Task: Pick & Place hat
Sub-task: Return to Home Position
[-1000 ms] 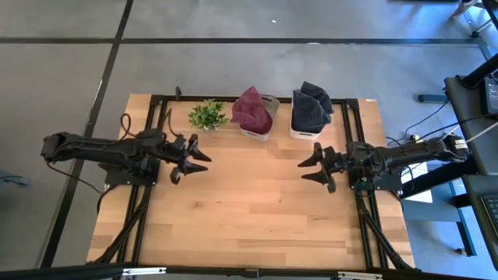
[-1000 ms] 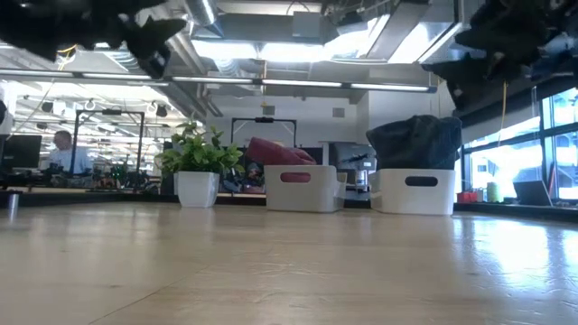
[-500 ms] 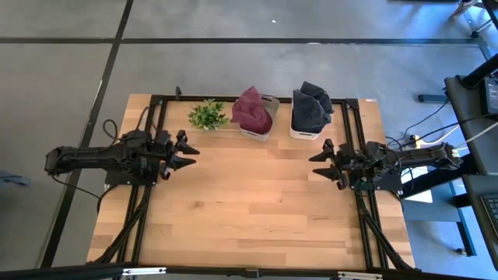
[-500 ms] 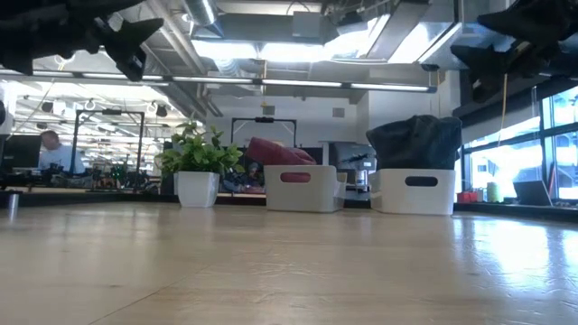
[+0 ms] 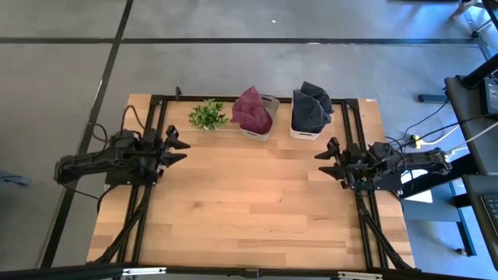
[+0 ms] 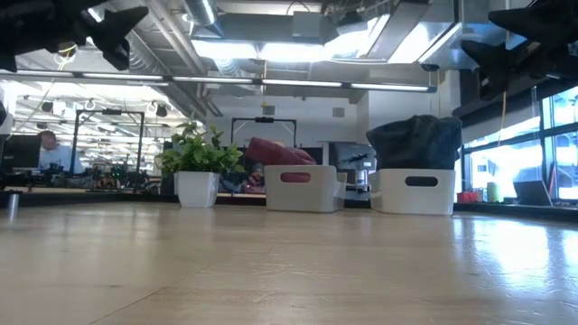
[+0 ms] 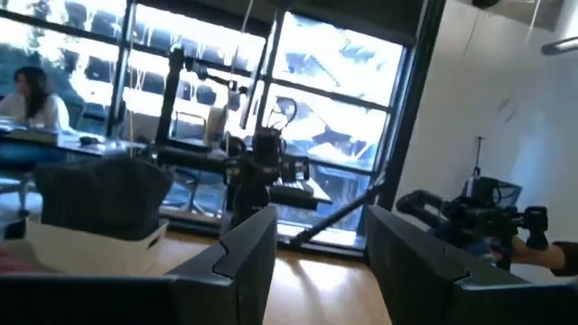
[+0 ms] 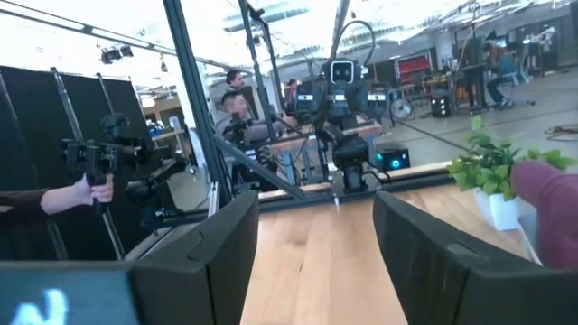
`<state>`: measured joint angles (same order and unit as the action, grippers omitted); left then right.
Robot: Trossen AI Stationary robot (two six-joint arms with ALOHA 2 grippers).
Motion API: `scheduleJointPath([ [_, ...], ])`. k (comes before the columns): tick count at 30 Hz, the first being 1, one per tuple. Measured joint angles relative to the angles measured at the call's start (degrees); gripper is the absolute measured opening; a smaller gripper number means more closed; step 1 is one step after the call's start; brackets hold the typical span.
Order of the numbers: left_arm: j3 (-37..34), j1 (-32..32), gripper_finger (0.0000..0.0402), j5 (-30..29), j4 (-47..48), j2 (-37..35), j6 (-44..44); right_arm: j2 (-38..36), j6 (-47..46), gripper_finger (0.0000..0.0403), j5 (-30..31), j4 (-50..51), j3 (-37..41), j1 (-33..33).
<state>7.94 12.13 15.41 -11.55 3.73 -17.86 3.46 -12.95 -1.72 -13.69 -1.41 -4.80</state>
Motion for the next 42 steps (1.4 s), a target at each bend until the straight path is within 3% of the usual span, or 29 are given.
scheduleJointPath([
  [4,0.0,0.9,0.0164,-2.4,3.3,-1.7,0.5,-3.4,0.1,0.022,2.3,2.6,0.0,0.0],
  [13,-0.2,1.2,0.0165,-9.6,6.0,-2.0,1.1,-3.4,1.5,0.022,4.2,2.5,-0.2,0.0],
  [19,-5.2,1.2,0.0166,-10.4,-0.1,-2.0,1.2,-3.4,1.6,0.022,5.4,2.2,-0.3,0.0],
  [26,-7.5,1.2,0.0164,-11.3,-0.3,-2.0,1.1,-3.4,1.7,0.022,8.1,2.3,0.9,0.0],
  [42,-7.5,1.2,0.0166,-11.8,1.5,-2.0,4.1,-3.2,6.5,0.022,8.2,11.4,1.0,0.0],
])
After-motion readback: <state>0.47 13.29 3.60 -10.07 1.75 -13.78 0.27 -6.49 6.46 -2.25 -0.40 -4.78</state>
